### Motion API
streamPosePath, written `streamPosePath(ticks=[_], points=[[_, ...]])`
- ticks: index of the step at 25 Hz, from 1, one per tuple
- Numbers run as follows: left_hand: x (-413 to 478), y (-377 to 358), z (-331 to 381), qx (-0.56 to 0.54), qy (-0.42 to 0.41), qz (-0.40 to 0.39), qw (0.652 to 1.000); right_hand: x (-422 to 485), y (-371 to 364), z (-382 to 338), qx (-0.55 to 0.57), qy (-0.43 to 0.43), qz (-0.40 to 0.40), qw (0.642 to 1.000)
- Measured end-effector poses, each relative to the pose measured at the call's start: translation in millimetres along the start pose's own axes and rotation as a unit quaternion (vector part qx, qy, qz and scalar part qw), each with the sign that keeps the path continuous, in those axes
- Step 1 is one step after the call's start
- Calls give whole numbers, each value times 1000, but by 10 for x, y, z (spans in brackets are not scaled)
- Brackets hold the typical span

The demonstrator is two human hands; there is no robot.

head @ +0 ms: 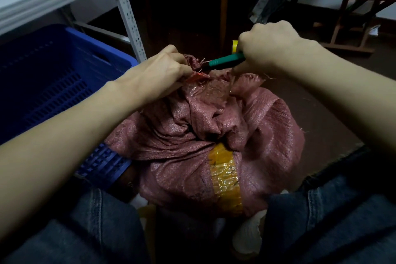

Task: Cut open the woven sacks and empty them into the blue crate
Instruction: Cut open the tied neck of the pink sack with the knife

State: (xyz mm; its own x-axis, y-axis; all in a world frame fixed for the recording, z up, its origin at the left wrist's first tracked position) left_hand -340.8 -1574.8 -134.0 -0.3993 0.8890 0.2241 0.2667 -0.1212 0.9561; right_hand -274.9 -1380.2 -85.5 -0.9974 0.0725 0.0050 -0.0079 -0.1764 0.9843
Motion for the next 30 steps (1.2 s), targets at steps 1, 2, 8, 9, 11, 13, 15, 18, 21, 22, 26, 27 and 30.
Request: streamPosePath(ticks=[1,2,8,9,11,13,15,18,21,22,26,27,30], points=[[4,-11,8,1,0,-1,1000,-4,-10,-38,11,1,1,1000],[8,-26,10,5,2,-5,1000,-3,-32,-81,21,3,3,1000],[-25,-29,-119,19,9,10,1000,8,-32,-192,53,-2,-8,999],[-25,-28,-131,18,7,11,1000,-9,-10,-173,58,-5,-12,998],[-21,-30,-146,15,7,12,1000,-45,15,-130,69,-8,-14,997],[-27,-38,-146,13,11,6,1000,-74,10,-84,89,-14,-17,996],[-39,-47,-141,14,20,-6,1000,-90,15,-32,132,-26,-22,991],[-52,-59,-122,17,29,-14,999,-114,63,39,201,-30,-45,978],[-50,-66,-98,18,33,-14,999,-117,53,24,219,-13,-60,974],[-48,-67,-96,19,33,-14,999,-111,36,2,205,-4,-51,977],[-45,-65,-96,22,33,-16,999,-85,-6,-59,142,16,0,990],[-47,-64,-96,23,32,-16,999,-84,-3,-65,127,18,11,992],[-51,-61,-86,22,31,-20,999,-81,5,-66,96,26,30,995]])
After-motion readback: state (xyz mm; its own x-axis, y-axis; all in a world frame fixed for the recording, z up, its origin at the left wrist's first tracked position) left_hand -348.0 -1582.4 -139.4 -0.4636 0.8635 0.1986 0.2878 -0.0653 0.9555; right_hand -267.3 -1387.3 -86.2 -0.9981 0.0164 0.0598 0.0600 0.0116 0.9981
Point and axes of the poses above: each hand's wrist, its own x-axis towards the middle knuckle, its own y-axis out of the back of the hand, z = x × y, the point moved 1 cm from there along x, towards the middle knuckle, and after that the axes turned 8 degrees about x, right-handed, at the moved point
